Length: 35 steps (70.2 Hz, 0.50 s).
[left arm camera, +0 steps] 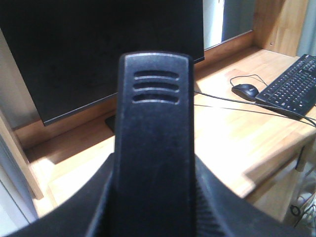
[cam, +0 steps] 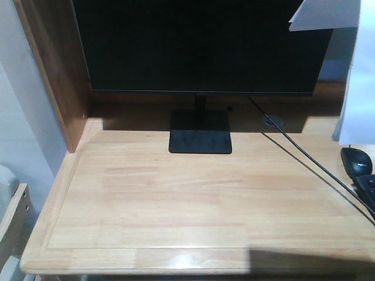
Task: Grab stapler and paper to desk for stapling
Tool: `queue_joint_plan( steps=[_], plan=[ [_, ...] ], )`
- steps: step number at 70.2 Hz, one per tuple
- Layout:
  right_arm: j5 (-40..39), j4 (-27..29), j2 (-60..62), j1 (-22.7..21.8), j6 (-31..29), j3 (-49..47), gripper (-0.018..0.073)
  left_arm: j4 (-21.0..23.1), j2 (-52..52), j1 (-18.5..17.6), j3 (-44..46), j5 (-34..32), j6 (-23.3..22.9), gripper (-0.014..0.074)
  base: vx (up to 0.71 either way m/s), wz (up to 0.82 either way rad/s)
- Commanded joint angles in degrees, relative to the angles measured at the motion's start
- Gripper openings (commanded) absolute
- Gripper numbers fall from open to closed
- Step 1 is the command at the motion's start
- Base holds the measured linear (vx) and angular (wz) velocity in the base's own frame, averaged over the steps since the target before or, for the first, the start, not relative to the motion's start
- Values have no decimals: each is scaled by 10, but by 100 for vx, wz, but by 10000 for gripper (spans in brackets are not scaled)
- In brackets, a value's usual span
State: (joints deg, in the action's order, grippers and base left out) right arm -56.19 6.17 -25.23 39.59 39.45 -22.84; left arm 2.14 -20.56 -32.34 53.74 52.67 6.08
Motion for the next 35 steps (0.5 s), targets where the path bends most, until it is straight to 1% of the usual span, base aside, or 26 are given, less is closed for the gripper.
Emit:
queue_joint_plan(
  steps=[1, 35],
  plan=[
    [-18, -9, -5, -2, -6, -13, -6, 4, -6, -2, 13, -67, -2, -6, 11, -2],
    [-18, -9, -5, -2, -6, -13, -6, 4, -6, -2, 13, -67, -2, -6, 8, -1]
  ],
)
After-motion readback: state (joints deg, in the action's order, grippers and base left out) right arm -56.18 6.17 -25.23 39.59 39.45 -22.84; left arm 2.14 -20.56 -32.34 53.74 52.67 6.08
